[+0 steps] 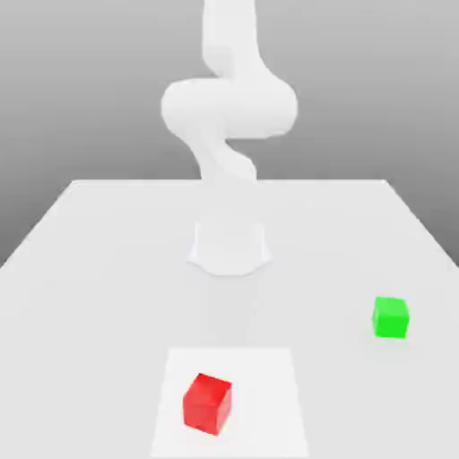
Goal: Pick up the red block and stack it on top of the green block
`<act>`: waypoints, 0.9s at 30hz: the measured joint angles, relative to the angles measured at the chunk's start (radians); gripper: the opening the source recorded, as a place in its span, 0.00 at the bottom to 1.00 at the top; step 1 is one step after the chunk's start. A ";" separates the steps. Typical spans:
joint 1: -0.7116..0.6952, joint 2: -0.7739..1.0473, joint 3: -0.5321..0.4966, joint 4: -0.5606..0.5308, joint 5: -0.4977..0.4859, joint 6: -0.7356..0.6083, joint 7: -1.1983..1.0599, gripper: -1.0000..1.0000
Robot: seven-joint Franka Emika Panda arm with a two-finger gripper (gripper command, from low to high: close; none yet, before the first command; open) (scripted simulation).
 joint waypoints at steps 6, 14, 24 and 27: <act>0.090 0.186 -0.098 -0.061 0.007 0.086 -0.255 0.50; 0.182 0.428 -0.206 -0.139 0.045 0.197 -0.608 0.50; 0.215 0.735 -0.253 -0.237 0.105 0.335 -1.056 0.50; 0.198 0.823 -0.245 -0.267 0.099 0.377 -1.175 0.50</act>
